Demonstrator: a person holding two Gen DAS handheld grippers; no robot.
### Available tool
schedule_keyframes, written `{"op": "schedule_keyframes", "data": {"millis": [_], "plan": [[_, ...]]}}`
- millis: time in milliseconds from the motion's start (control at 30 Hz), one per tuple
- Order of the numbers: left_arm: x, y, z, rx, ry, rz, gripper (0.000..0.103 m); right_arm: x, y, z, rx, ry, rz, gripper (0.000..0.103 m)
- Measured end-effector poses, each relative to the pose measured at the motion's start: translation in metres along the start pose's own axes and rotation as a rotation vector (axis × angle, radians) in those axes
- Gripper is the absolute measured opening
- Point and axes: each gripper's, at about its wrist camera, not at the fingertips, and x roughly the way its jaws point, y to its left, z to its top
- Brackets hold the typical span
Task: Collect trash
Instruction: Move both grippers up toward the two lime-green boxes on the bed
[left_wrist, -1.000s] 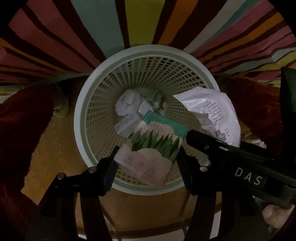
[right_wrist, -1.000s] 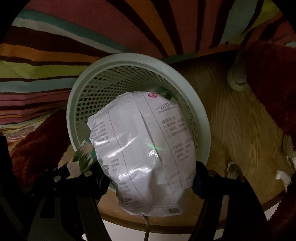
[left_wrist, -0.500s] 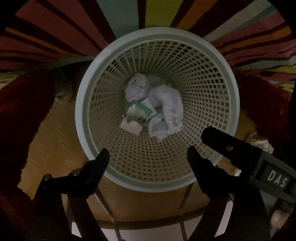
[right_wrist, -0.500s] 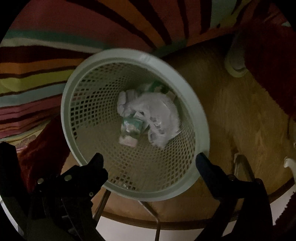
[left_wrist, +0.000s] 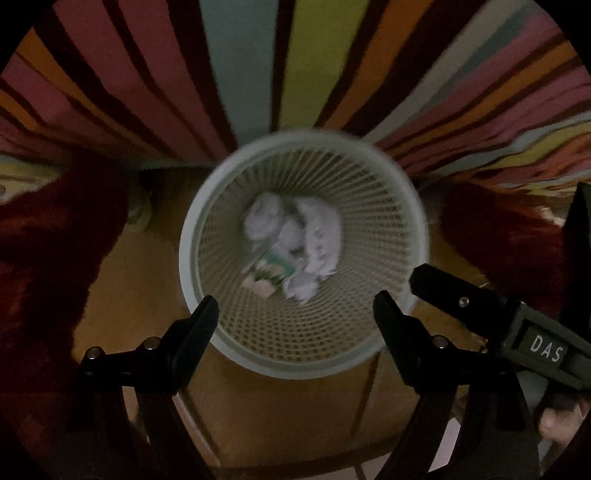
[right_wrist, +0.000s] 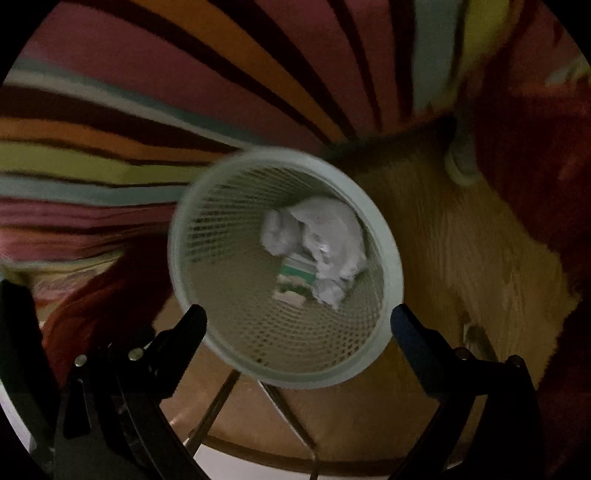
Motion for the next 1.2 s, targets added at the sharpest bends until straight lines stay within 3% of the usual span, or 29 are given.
{"op": "schedule_keyframes", "data": {"millis": [100, 167, 300, 367, 533, 767, 967, 1200], "plan": [[-0.036, -0.008, -0.004, 0.061, -0.105, -0.014, 0.083, -0.040, 0.013, -0.006, -0.062, -0.110, 0.062, 0.096], [-0.066, -0.017, -0.010, 0.128, -0.213, 0.024, 0.083, -0.061, 0.017, -0.008, -0.091, -0.181, 0.082, 0.096], [-0.115, -0.028, -0.012, 0.225, -0.417, 0.094, 0.083, -0.117, 0.028, -0.009, -0.169, -0.402, 0.091, 0.096], [-0.138, -0.033, -0.009, 0.257, -0.512, 0.119, 0.083, -0.149, 0.035, -0.002, -0.209, -0.515, 0.089, 0.096], [-0.180, -0.050, 0.014, 0.335, -0.669, 0.154, 0.083, -0.207, 0.042, 0.030, -0.262, -0.700, 0.126, 0.096], [-0.221, -0.070, 0.069, 0.377, -0.766, 0.148, 0.083, -0.249, 0.060, 0.094, -0.334, -0.845, 0.069, 0.096], [-0.240, -0.083, 0.123, 0.405, -0.811, 0.161, 0.083, -0.260, 0.077, 0.138, -0.367, -0.865, 0.053, 0.096], [-0.247, -0.088, 0.172, 0.421, -0.822, 0.118, 0.083, -0.274, 0.083, 0.180, -0.390, -0.869, 0.016, 0.096]]}}
